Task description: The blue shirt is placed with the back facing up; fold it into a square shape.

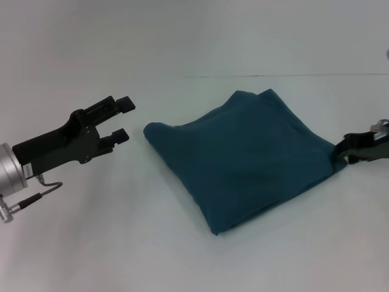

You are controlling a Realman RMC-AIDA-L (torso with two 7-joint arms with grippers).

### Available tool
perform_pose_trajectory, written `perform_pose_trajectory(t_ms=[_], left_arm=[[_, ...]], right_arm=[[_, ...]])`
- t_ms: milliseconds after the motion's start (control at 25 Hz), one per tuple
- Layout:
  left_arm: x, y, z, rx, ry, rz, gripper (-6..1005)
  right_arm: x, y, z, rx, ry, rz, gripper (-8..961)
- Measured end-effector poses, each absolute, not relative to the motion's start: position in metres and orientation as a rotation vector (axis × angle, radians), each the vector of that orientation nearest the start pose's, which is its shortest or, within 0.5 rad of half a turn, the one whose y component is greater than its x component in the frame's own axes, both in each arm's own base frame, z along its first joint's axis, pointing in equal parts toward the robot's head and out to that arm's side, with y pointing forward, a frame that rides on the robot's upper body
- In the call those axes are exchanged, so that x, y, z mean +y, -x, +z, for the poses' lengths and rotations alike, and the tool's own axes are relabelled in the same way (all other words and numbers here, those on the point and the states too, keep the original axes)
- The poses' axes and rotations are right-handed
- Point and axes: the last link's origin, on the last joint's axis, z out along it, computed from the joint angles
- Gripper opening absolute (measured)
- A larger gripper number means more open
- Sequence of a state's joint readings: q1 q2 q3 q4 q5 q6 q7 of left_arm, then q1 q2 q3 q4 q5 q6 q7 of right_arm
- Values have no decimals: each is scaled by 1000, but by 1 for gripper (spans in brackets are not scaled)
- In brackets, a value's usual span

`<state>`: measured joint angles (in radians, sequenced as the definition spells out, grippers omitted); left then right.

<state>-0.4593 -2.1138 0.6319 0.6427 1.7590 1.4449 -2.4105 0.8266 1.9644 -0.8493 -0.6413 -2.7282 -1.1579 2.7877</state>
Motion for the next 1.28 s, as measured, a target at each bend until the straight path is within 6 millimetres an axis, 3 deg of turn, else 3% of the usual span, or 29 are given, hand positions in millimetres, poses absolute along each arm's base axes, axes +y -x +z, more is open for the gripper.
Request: perform_pose_trajectory(t_ms=[240,440,640,760,960,1280], left_arm=[[337,270,12,2132,-1996,1301,930],[323,261,-7,2140,-1948,1047,930],[310,252,-35,2187,-1876,816,930],[306,243,-56,2201,-1852,720,930],[304,242,-78,2264,-1815,612,930],[311,244,-94,2340,-1807,578,929]], right_arm=[[424,-275,64,1711,1927,-8,369],[412,-260,88,1791,2092,228,370],[408,-255,103,1804,2161,334,371],[407,-254,106,1806,2170,363,399],[406,-254,106,1797,2181,379,562],[406,-254,104,1793,2182,400,562]])
